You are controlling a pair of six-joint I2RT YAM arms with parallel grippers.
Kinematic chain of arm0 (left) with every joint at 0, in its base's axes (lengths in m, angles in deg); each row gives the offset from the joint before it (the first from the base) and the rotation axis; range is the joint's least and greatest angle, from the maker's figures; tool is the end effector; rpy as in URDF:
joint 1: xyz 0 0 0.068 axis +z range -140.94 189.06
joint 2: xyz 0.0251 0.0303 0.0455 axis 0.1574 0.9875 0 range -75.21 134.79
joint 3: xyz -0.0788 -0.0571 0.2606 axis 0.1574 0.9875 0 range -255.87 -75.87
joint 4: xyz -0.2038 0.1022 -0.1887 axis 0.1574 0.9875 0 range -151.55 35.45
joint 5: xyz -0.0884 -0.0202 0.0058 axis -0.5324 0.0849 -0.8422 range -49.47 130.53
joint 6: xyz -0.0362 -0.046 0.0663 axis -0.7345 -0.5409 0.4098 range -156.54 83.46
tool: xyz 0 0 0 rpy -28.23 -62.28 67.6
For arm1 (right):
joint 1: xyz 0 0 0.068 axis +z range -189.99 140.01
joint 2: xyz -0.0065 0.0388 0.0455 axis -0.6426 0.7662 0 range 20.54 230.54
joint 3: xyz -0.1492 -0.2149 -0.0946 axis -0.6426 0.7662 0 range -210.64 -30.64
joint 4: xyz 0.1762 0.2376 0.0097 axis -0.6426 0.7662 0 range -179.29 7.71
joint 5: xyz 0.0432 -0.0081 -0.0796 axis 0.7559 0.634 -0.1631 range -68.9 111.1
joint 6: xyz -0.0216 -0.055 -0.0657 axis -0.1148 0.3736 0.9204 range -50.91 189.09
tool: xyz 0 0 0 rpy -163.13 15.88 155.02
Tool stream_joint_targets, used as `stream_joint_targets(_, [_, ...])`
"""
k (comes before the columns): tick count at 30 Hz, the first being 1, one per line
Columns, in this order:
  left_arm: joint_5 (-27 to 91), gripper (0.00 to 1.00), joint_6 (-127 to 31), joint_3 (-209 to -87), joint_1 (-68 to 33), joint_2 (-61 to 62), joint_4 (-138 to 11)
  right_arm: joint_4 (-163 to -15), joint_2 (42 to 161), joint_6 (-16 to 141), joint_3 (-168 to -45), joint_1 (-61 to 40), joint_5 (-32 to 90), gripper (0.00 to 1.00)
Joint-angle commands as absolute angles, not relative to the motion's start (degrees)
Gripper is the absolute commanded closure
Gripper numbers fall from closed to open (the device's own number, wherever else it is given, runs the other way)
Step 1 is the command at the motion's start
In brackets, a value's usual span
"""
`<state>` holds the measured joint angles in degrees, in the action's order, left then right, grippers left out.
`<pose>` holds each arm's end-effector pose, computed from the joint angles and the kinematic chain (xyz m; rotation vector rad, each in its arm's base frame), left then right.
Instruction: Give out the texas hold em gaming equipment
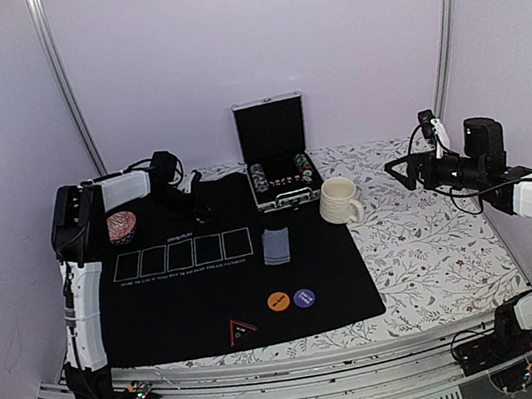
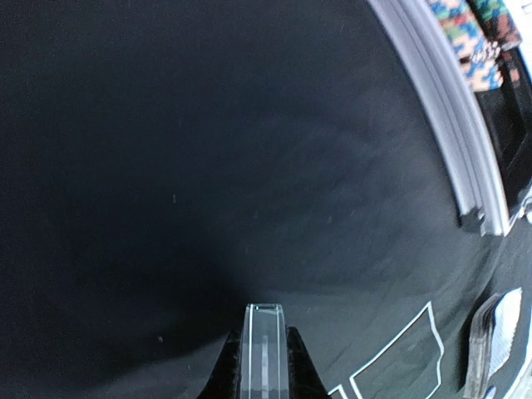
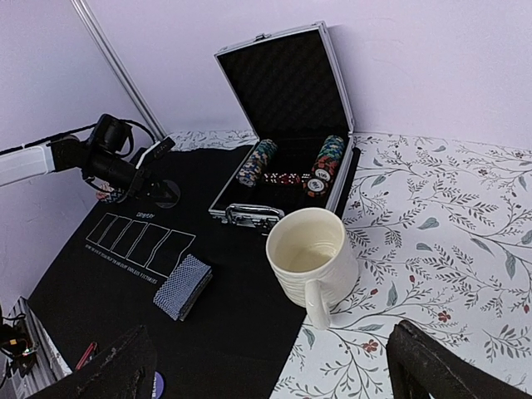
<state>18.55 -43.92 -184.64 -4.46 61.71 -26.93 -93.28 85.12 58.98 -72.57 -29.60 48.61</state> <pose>0.5382 -0.1596 0.0872 0.2689 2.6655 -0.6284 0.3114 0.0940 0.2580 -0.3365 1.8886 0.6963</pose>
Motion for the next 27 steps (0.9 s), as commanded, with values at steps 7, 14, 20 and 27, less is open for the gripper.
stream_joint_targets(7, [20.02, 0.66, -45.08, -187.4, -2.36, 64.59, -28.01, -92.05, 82.66, 58.54, -72.45, -29.03, 47.95, 0.01])
stream_joint_targets(14, [27.9, 0.42, -44.36, -187.44, -2.25, 61.29, -27.99, -91.35, 82.59, 58.28, -72.82, -28.84, 47.95, 0.01])
stream_joint_targets(20, [33.78, 0.35, -42.91, -186.88, -2.42, 55.76, -27.97, -90.26, 82.55, 58.45, -73.59, -28.53, 47.19, 0.01])
stream_joint_targets(27, [37.16, 0.33, -40.89, -179.5, -6.12, 40.81, -31.57, -88.87, 82.89, 57.86, -74.98, -26.67, 46.09, 0.01])
